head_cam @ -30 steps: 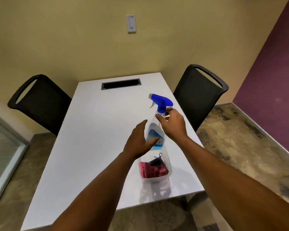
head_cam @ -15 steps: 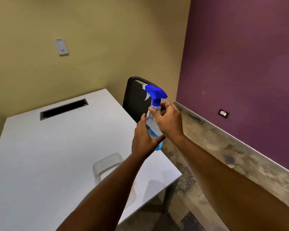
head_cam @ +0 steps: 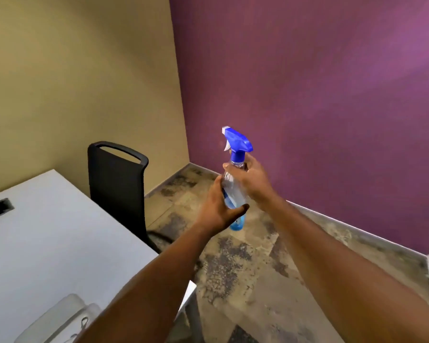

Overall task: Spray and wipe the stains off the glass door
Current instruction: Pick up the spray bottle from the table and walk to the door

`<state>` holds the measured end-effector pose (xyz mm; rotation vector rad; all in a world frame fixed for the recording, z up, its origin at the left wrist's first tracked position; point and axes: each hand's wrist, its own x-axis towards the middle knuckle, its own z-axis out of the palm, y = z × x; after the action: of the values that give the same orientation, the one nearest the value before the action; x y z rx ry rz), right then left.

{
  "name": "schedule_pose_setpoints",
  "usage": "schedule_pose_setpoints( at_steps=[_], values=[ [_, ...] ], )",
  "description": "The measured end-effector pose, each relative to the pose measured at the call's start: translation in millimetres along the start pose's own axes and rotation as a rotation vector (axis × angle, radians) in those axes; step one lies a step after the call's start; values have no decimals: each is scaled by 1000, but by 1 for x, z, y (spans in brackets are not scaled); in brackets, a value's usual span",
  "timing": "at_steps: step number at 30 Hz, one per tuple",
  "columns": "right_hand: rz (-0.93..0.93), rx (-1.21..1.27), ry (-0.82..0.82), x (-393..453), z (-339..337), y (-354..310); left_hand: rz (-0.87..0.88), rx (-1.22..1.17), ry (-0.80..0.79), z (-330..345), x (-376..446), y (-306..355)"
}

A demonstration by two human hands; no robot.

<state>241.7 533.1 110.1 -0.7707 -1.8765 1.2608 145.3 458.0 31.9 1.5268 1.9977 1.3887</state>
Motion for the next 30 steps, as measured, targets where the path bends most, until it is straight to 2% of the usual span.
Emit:
schedule_pose_setpoints(
  at_steps=[4, 10, 14, 23, 30],
  values=[
    [36, 162, -60, 19, -60, 17, 69, -76, -101, 47, 36, 18],
    [104, 282, 35, 42, -140, 46, 109, -106, -283, 116, 92, 41],
    [93, 225, 92, 54, -186, 64, 137, -80, -382, 161, 127, 51],
    [-11, -61, 510, 100, -285, 104, 340, -200, -660, 273, 231, 92],
    [-45, -118, 794, 123, -349, 119, 516, -246, -865, 349, 295, 130]
  ],
)
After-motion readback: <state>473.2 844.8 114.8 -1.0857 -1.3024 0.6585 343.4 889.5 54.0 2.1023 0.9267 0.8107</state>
